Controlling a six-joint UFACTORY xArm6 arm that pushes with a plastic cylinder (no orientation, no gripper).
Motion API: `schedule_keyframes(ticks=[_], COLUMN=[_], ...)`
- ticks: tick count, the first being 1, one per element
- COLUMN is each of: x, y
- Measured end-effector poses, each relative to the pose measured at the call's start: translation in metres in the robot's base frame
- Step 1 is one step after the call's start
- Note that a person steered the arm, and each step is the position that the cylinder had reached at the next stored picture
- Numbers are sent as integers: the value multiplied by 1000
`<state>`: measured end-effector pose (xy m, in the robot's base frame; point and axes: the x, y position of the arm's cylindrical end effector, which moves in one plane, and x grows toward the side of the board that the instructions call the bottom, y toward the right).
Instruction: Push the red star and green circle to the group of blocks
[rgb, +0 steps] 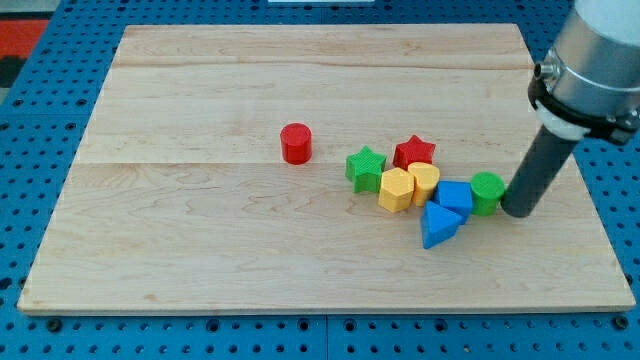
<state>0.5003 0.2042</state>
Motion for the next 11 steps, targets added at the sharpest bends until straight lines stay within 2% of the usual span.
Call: schedule_keyframes(ticks=[3,4,5,7,8,11], x=[-20,-5,5,-25,-43,-44], y=[7,21,-1,-25,3,-12])
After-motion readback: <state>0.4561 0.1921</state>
